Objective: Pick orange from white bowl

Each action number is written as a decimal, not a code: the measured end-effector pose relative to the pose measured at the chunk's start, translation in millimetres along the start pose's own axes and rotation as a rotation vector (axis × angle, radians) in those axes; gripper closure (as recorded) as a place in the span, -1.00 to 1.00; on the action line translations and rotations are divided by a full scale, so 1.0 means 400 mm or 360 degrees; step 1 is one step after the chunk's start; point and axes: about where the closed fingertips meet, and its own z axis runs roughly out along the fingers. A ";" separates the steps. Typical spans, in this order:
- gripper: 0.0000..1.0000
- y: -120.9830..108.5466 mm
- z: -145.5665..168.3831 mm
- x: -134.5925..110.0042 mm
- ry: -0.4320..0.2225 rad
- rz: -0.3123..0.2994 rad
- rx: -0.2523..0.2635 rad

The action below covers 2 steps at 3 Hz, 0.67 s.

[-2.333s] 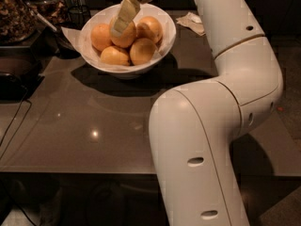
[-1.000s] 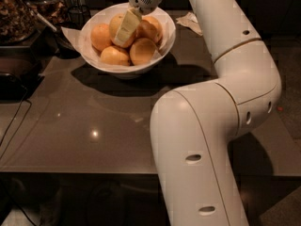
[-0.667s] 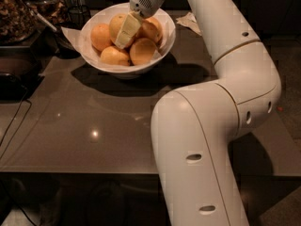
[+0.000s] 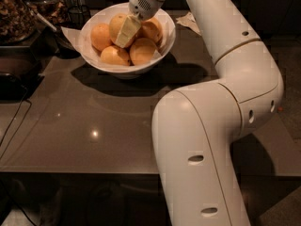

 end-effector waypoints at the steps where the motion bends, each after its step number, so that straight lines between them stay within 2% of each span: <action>1: 0.77 -0.002 -0.011 -0.007 -0.0066 0.0006 0.0011; 2: 1.00 -0.006 -0.018 -0.028 -0.0099 -0.0012 0.0042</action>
Offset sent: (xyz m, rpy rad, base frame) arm -0.0049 0.0031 0.0233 0.0665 -0.0656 -0.0074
